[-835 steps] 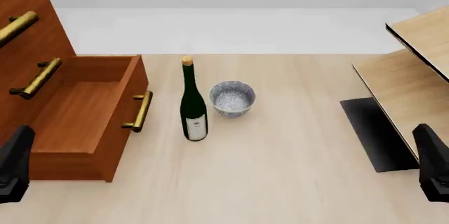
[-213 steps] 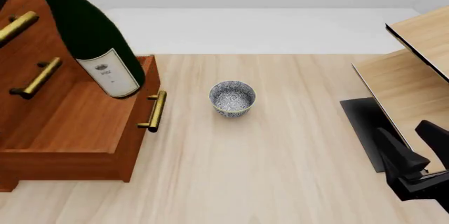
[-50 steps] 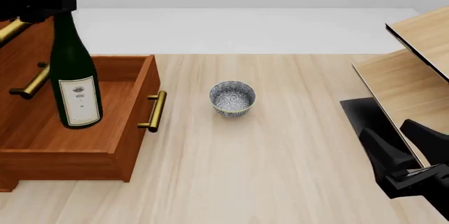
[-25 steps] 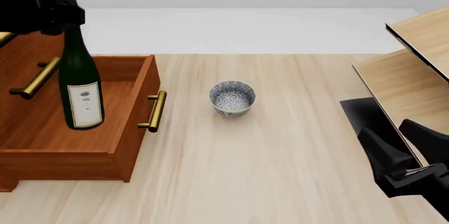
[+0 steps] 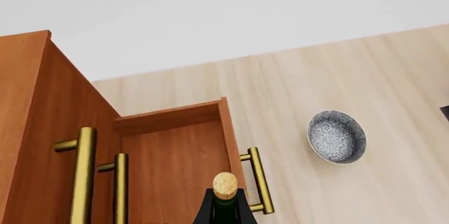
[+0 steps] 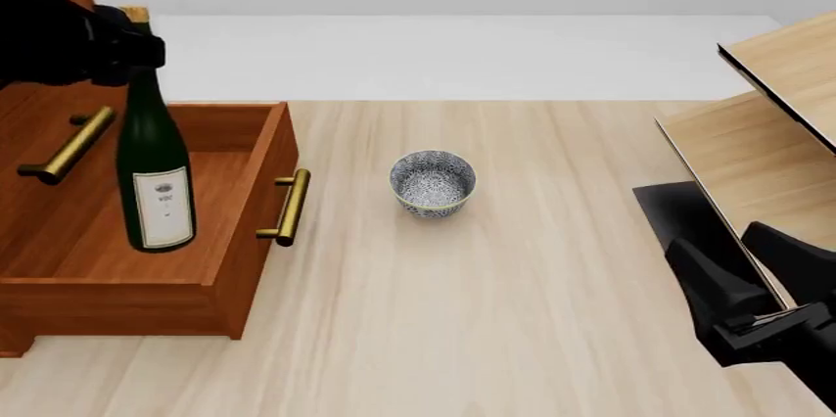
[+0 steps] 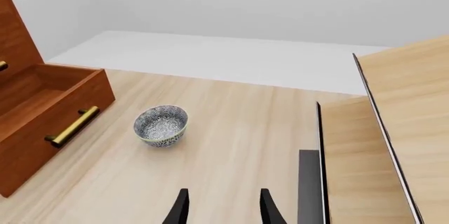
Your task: Put the wine bottle in the bottom drawer of the cabinet.
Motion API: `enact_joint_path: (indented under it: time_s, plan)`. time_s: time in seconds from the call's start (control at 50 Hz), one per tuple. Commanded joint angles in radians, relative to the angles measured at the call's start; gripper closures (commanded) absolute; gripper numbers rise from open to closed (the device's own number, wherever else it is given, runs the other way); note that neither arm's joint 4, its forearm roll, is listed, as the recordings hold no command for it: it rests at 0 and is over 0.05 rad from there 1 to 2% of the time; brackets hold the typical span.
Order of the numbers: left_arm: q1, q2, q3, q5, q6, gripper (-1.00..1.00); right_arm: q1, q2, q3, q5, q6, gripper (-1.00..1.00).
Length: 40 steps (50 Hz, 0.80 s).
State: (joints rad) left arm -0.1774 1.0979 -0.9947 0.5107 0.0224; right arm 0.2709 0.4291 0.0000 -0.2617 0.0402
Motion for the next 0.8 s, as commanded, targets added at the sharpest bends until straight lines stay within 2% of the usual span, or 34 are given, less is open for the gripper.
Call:
enact_joint_path:
  time_s: [0.02, 0.46, 0.8]
  plan:
    - [0.004, 0.013, 0.006, -0.011, -0.004, 1.00, -0.004, 0.008, 0.000, -0.006, -0.001, -1.00]
    - [-0.010, 0.057, 0.050, -0.070, -0.019, 1.00, -0.004, 0.028, 0.000, -0.023, -0.004, -1.00]
    - [0.016, 0.110, 0.068, -0.125, -0.007, 1.00, -0.004, 0.006, 0.000, 0.000, -0.004, -1.00]
